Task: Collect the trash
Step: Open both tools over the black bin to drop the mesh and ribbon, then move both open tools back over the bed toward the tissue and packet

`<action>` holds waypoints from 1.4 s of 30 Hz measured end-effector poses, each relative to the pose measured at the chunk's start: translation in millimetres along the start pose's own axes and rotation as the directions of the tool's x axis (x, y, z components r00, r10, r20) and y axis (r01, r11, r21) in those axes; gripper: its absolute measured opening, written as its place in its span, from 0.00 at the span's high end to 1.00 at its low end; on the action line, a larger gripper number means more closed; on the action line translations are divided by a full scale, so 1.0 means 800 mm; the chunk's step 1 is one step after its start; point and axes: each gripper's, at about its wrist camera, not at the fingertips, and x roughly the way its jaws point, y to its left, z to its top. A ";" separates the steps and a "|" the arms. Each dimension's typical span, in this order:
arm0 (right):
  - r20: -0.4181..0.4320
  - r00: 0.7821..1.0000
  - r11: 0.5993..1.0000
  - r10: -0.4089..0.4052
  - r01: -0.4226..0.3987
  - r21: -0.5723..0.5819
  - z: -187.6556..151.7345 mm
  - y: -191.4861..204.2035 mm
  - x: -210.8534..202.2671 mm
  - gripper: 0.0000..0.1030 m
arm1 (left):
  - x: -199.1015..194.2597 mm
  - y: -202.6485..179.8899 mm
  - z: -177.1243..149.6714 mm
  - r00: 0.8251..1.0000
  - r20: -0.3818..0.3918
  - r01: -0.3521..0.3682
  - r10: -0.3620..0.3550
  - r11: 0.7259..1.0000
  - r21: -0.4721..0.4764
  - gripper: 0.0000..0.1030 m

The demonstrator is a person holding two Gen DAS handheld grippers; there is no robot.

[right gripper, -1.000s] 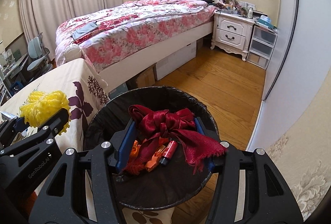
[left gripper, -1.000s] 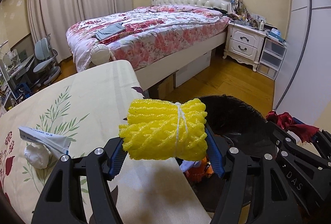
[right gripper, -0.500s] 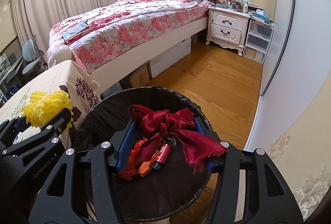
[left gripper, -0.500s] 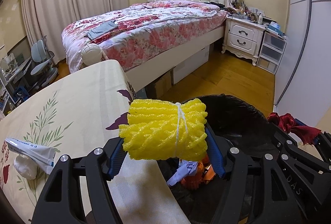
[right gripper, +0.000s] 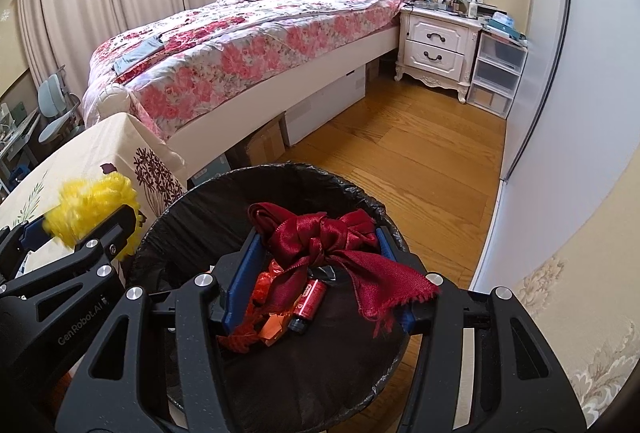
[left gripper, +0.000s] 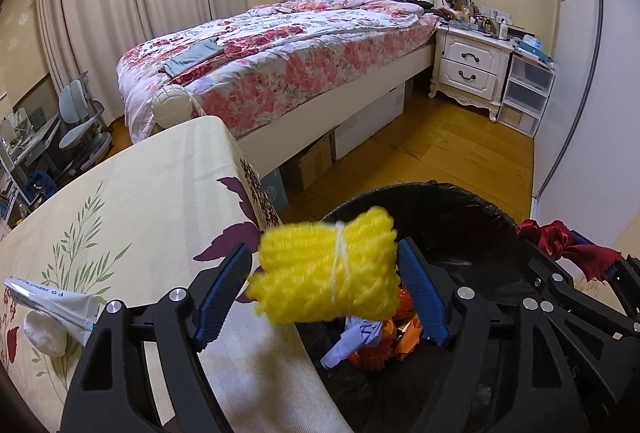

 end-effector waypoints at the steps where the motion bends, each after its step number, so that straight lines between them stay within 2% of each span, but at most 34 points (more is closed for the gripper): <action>1: 0.000 1.000 1.000 0.001 -0.001 0.001 0.000 0.000 0.000 0.47 | 0.000 0.000 0.000 1.000 0.001 -0.002 0.002 1.000 -0.001 0.24; 4: 0.002 1.000 1.000 -0.003 0.003 0.001 0.000 0.000 0.001 0.45 | 0.001 0.000 0.000 1.000 -0.001 -0.002 0.002 1.000 0.001 0.22; 5: 0.003 1.000 1.000 -0.004 0.004 0.002 0.000 -0.001 0.001 0.40 | 0.002 0.000 0.001 1.000 -0.002 -0.005 0.005 1.000 0.001 0.21; 25: 0.046 0.997 0.997 -0.067 0.065 0.046 0.003 -0.023 -0.014 0.31 | 0.000 0.004 0.001 1.000 0.012 -0.014 0.014 1.000 -0.008 0.18; 27: 0.050 0.996 0.996 -0.073 0.071 0.047 0.003 -0.023 -0.016 0.26 | -0.001 0.004 0.001 1.000 0.015 -0.016 0.016 1.000 -0.010 0.17; 38: 0.062 0.994 0.996 -0.086 0.083 0.045 0.002 -0.026 -0.026 0.15 | -0.019 0.019 0.003 0.999 0.039 -0.017 0.019 0.999 -0.045 0.14; 42: 0.067 0.994 0.996 -0.081 0.079 0.037 0.000 -0.021 -0.035 0.14 | -0.029 0.030 -0.003 0.999 0.042 -0.026 0.029 0.998 -0.060 0.13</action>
